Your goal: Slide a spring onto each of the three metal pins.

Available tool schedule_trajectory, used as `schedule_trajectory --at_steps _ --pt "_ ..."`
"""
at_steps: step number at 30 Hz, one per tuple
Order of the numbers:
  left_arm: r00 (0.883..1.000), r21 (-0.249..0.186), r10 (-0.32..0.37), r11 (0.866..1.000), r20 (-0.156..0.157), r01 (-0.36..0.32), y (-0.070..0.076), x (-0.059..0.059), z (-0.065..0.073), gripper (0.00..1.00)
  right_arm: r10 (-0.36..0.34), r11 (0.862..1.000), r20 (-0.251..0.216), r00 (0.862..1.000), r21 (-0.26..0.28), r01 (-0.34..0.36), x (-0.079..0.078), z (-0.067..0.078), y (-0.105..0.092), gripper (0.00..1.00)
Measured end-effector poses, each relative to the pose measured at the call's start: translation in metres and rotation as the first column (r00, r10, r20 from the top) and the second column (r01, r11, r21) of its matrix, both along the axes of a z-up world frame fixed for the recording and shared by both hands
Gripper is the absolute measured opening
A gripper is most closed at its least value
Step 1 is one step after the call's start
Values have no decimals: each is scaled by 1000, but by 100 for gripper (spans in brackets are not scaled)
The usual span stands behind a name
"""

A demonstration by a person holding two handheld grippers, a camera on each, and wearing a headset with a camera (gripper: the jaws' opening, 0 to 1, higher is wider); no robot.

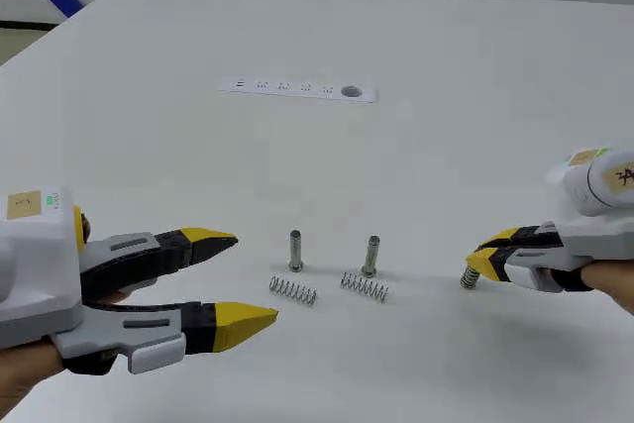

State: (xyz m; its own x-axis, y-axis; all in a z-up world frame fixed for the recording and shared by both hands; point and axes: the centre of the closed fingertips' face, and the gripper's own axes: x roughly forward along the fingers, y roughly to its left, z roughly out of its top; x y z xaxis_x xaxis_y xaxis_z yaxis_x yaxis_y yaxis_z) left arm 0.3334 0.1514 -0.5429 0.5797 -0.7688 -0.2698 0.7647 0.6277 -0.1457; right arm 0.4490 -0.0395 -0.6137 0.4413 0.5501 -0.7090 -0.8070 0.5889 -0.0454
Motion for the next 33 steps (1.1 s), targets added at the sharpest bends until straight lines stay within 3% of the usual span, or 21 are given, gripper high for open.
schedule_trajectory --at_steps 7,15,17,19,22,28,33 --pt "1000 -5 1 1000 1 -1 0 -1 -1 56 16 1000 36 999 -20 -15 -3 13 2 16" --pt "1000 -9 -7 1000 0 7 -1 0 -3 56 88 996 131 987 -20 -86 -11 54 25 17" --pt "1000 -9 -9 1000 2 9 -2 1 -2 56 105 994 133 986 -17 -103 -13 57 32 17" --pt "1000 -11 -12 1000 6 12 -2 1 0 56 134 991 125 983 -9 -133 -18 55 43 17" --pt "1000 -8 -17 1000 7 17 -3 1 0 56 170 985 78 982 -6 -170 -26 40 54 17" --pt "1000 0 -16 1000 3 16 0 -1 -1 56 254 967 10 967 -15 -254 -42 13 75 17" --pt "1000 0 -14 1000 5 14 0 0 0 56 295 955 -26 955 -20 -296 -44 -6 86 17"
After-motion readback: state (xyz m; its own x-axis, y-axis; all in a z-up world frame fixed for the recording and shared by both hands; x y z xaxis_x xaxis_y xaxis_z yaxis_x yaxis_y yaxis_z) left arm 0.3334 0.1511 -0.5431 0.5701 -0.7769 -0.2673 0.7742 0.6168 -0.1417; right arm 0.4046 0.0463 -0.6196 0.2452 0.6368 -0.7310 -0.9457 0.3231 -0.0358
